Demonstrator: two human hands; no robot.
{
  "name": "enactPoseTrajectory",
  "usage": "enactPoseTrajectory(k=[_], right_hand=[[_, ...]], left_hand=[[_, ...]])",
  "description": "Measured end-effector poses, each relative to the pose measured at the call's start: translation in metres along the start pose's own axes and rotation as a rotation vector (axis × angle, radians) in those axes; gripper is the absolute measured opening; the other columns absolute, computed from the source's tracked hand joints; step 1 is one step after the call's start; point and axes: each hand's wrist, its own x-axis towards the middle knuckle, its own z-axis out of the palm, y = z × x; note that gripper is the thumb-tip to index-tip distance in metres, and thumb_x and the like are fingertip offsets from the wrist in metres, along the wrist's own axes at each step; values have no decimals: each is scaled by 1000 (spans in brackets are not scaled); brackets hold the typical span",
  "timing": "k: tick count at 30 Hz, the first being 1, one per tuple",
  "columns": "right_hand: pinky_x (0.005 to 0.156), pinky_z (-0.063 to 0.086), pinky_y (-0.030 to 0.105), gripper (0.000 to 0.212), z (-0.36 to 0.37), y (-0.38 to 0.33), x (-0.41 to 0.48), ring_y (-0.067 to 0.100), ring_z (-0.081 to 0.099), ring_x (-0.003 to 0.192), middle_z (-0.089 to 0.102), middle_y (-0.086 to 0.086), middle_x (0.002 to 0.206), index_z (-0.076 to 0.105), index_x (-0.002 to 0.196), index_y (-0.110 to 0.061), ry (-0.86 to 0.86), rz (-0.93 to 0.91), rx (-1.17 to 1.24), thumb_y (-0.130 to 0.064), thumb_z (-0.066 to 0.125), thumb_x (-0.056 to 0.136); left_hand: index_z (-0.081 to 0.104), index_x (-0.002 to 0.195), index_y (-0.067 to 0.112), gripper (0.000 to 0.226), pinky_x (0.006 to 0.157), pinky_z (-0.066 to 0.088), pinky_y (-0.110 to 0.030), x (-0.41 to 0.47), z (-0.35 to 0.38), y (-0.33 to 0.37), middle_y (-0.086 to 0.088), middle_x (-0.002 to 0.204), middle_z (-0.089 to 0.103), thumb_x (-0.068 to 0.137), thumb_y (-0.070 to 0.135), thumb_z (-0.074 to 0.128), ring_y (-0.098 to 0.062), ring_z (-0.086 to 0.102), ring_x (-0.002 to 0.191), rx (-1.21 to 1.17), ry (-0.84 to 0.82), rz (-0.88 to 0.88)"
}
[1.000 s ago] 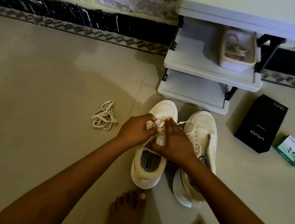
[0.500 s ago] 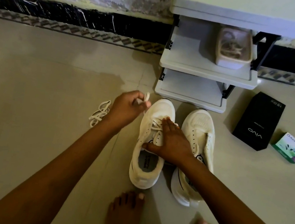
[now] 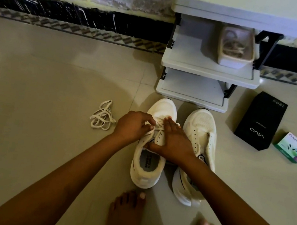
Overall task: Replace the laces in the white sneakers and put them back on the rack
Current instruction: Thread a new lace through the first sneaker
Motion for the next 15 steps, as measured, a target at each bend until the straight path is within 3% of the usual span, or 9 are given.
enactPoseTrajectory(k=[3, 5, 7, 9, 12, 15], right_hand=[[117, 4, 31, 106, 0, 0, 0, 20, 3, 146, -2, 5, 159, -1, 151, -13, 4, 1, -2, -67, 54, 79], [117, 6, 31, 108, 0, -1, -1, 21, 5, 146, -1, 5, 159, -1, 151, -13, 2, -1, -5, -69, 55, 77], [117, 8, 32, 109, -1, 0, 0, 21, 7, 146, 0, 4, 159, -1, 151, -13, -3, -1, 5, -69, 56, 76], [117, 10, 34, 109, -1, 0, -1, 22, 8, 145, 0, 4, 159, -2, 151, -14, -9, 1, 15, -68, 56, 76], [117, 11, 34, 110, 0, 0, -1, 20, 8, 145, 0, 3, 159, -2, 151, -14, 3, -3, 27, -69, 56, 76], [117, 11, 33, 112, 1, 1, 0, 20, 8, 146, 1, 3, 159, -3, 151, -14, 12, -1, 36, -69, 57, 75]], left_hand=[[69, 90, 24, 8, 67, 45, -26, 4, -7, 7, 1, 76, 65, 88, 22, 61, -13, 55, 70, 49, -8, 24], [66, 85, 22, 13, 68, 48, -22, 5, -23, 13, 0, 86, 68, 90, 13, 58, -5, 58, 74, -253, 15, -5], [64, 83, 19, 16, 57, 43, -13, 2, -45, 21, 6, 75, 63, 92, 9, 54, 4, 53, 61, -580, 67, -15], [64, 83, 17, 16, 52, 40, -13, -1, -56, 21, 5, 71, 58, 92, 9, 54, 0, 48, 58, -698, 120, -26], [64, 88, 18, 14, 56, 40, -22, 0, -50, 13, 0, 80, 58, 93, 12, 52, -12, 48, 70, -550, 147, -116], [63, 105, 20, 23, 59, 39, -23, 1, -39, 11, 5, 90, 56, 98, 16, 42, -8, 48, 74, -483, 114, -204]])
